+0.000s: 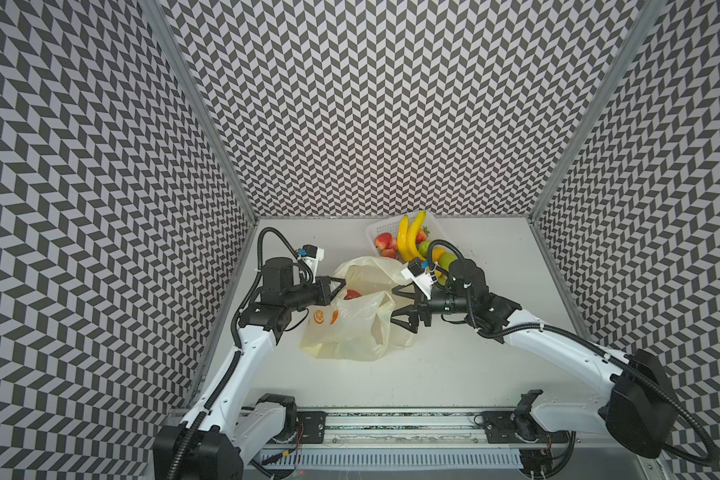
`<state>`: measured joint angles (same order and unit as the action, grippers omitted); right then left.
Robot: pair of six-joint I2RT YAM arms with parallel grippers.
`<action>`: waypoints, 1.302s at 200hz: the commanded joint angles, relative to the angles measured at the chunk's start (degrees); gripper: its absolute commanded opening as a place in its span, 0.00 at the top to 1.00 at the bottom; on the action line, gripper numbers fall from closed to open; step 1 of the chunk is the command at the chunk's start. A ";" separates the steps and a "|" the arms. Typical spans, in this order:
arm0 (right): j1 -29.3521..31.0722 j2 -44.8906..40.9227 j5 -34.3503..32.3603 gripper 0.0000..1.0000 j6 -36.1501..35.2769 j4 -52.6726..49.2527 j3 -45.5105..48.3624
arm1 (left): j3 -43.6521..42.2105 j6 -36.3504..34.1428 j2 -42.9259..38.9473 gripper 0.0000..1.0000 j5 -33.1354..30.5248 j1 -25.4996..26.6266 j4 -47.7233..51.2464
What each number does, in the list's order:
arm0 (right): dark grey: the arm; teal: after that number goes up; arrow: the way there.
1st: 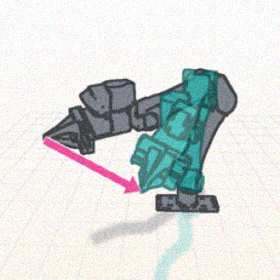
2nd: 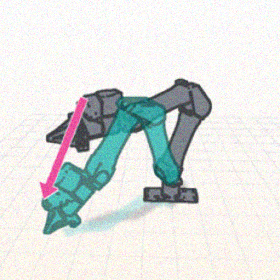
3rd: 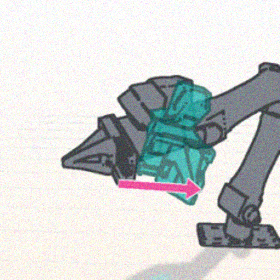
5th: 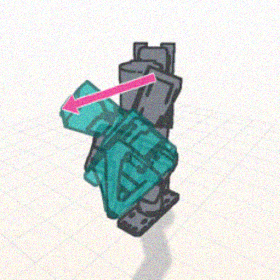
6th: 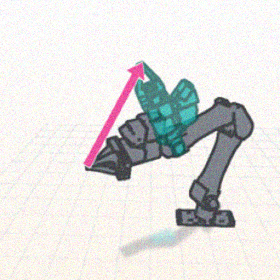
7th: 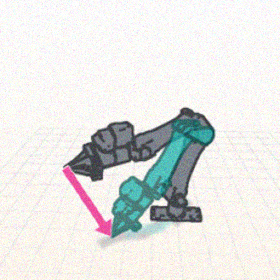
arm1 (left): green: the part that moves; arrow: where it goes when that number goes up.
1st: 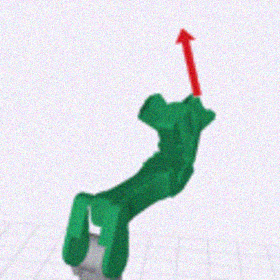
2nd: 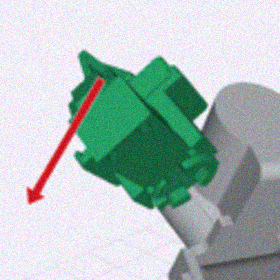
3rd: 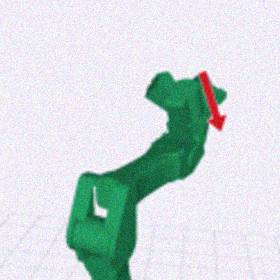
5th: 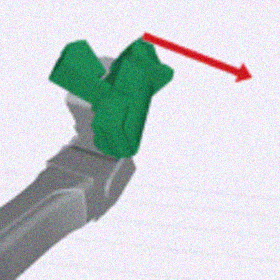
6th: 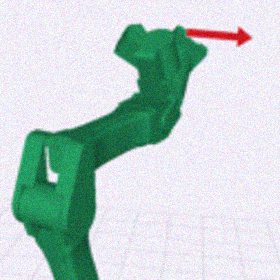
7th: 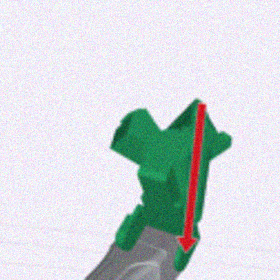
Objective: Place the fake fruits into the plastic bag and tie a complex knot
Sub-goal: 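Withdraw the right gripper from the bag back to the basket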
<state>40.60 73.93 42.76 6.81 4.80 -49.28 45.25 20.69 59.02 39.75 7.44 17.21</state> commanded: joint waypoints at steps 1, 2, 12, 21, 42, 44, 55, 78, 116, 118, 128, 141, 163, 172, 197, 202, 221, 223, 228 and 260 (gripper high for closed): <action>1.46 0.36 3.36 0.00 -0.36 1.75 2.52 | 1.77 0.50 0.20 1.00 0.52 -0.35 -0.88; 1.48 0.44 3.41 0.00 -0.42 1.69 2.61 | 1.77 0.50 0.21 1.00 0.51 -0.33 -0.87; 1.91 0.82 3.29 0.00 -0.44 1.16 3.57 | 1.77 0.41 0.08 1.00 0.38 -0.32 -0.86; 2.19 0.67 3.25 0.00 -0.57 0.56 4.28 | 1.85 0.41 0.13 1.00 0.15 -0.48 -0.78; 2.38 -1.43 1.44 0.00 -1.35 -2.14 5.48 | 1.77 0.32 0.13 1.00 -0.11 -0.60 -0.74; 2.31 -1.73 1.20 0.00 -1.38 -2.51 5.54 | 1.77 0.32 0.13 1.00 -0.11 -0.66 -0.77; 2.33 -3.10 0.49 0.00 -1.58 -4.35 5.90 | 1.72 0.23 0.13 1.00 -0.11 -0.84 -0.78; 2.37 -4.13 1.03 0.00 -2.43 -10.56 5.91 | 1.77 0.29 0.12 1.00 -0.03 -1.27 -0.95; 1.18 -7.77 -3.06 0.00 -4.38 -22.22 2.52 | 1.79 -0.56 0.04 1.00 0.50 -1.54 -0.45; 0.98 -7.95 -3.17 0.00 -4.11 -22.53 2.28 | 1.77 -0.63 0.04 1.00 0.44 -1.55 -0.39; -0.08 -9.82 -3.42 0.00 -3.09 -24.23 0.97 | 1.83 -1.27 0.04 1.00 1.02 -1.55 -0.17; -1.69 -11.92 -4.21 0.00 -2.83 -26.32 -0.77 | 1.85 -2.41 -0.01 1.00 2.13 -1.63 0.13; -6.25 -14.13 -6.68 0.00 -3.46 -30.47 -4.14 | 1.94 -4.29 0.04 1.00 2.30 -1.73 1.10; -8.67 -13.95 -7.70 0.01 -4.10 -32.69 -5.89 | 2.01 -4.75 0.10 1.00 2.28 -1.86 1.47; -15.58 -12.17 -10.82 0.07 -3.20 -34.77 -9.63 | 2.29 -5.36 0.30 1.00 2.57 -2.43 2.44; -16.55 -11.51 -11.76 0.08 -2.66 -34.69 -10.34 | 2.39 -5.56 0.30 1.00 2.51 -2.53 2.70; -18.64 -8.47 -16.25 0.13 -0.22 -33.07 -12.74 | 2.58 -5.75 0.03 1.00 2.37 -3.41 3.48; -18.63 -8.11 -17.22 0.13 -0.04 -32.94 -13.05 | 2.56 -5.68 0.04 1.00 2.40 -3.56 3.54; -18.63 -6.97 -19.68 0.14 0.32 -32.84 -13.91 | 2.49 -5.66 -0.12 1.00 2.35 -3.86 3.69; -18.68 1.80 -33.19 0.17 1.10 -33.99 -20.35 | 1.47 -5.56 -1.16 1.00 3.20 -5.61 3.70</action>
<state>22.15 70.54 22.06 6.98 -29.08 -65.19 46.00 16.12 59.13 41.71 3.09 19.73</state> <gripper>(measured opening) 0.834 0.047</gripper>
